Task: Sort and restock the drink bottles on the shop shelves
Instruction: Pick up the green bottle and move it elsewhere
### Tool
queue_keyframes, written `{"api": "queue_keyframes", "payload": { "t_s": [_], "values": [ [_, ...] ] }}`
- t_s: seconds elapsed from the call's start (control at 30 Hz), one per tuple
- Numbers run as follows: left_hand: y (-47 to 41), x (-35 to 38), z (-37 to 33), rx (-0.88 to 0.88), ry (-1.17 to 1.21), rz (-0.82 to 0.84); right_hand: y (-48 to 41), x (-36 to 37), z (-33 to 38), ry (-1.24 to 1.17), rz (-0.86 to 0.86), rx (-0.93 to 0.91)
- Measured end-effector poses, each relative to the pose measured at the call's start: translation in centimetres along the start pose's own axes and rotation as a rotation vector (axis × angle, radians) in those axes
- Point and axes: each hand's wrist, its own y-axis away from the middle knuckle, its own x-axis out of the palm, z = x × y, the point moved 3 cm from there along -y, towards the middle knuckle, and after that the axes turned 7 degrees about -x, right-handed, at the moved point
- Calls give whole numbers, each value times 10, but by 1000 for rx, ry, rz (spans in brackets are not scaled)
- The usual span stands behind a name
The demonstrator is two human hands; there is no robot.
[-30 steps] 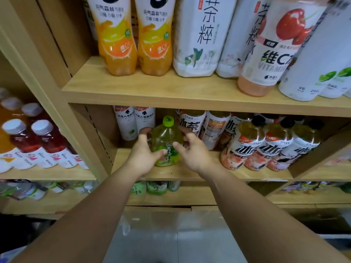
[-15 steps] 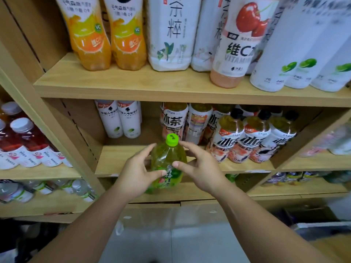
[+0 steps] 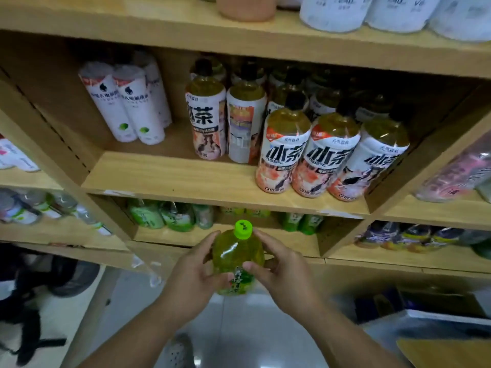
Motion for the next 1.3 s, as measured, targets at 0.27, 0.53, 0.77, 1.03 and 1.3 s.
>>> {"api": "queue_keyframes", "payload": {
  "t_s": [0.27, 0.53, 0.77, 1.03, 1.3],
  "values": [
    [-79, 43, 71, 19, -30, 42, -32, 40, -109, 47, -13, 42],
    [-167, 47, 117, 46, 14, 34, -96, 83, -180, 211, -80, -22],
    [-203, 43, 149, 83, -60, -46, -125, 102, -202, 361, -91, -34],
    [-211, 48, 132, 166, -483, -420, -158, 111, -205, 349, -106, 79],
    [-198, 45, 115, 86, -637, -342, -152, 114, -196, 389, -81, 118]
  ]
}}
